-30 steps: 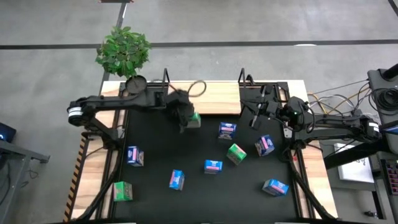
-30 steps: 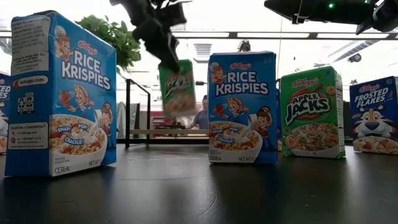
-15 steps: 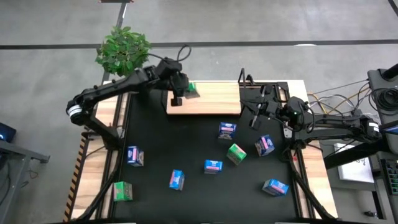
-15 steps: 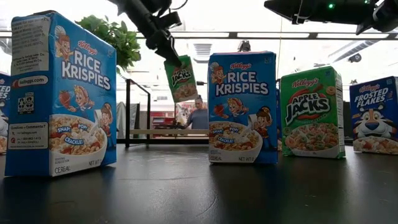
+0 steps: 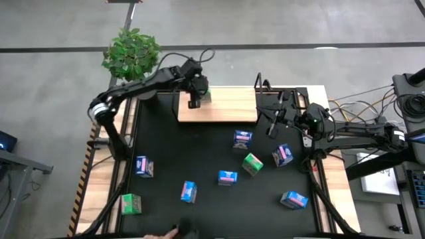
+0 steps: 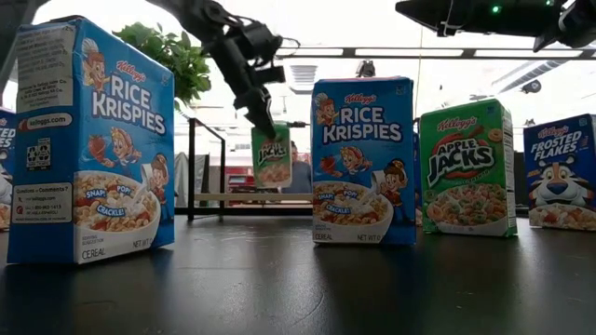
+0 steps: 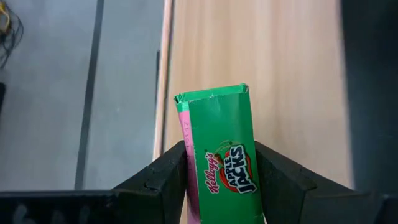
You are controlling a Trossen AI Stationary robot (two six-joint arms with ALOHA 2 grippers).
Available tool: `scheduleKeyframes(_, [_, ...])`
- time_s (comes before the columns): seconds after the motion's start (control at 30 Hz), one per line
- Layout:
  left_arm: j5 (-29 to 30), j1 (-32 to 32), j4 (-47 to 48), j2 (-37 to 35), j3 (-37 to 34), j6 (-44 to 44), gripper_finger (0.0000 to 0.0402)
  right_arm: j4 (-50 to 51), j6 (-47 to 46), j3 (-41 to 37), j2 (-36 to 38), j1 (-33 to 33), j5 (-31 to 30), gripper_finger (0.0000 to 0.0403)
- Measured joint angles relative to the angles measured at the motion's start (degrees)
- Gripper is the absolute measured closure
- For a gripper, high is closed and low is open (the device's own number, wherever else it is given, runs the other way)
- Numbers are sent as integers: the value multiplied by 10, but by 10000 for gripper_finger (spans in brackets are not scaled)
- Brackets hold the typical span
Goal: Stack cereal on shelf
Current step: Put the top green cereal box on the shelf
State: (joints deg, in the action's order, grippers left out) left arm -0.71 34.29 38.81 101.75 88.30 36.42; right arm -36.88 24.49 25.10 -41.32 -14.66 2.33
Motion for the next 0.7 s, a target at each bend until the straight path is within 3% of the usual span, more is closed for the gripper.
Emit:
scheduleKeyframes(0.23, [0,26,63,44,63,0,253,2,0,0,0,0,0,385])
scheduleKeyframes(0.5, [1,38,73,48,67,15,248,-2,2,0,1,0,0,385])
scheduleKeyframes(0.7, [1,39,73,48,67,21,216,-4,6,0,1,0,0,385])
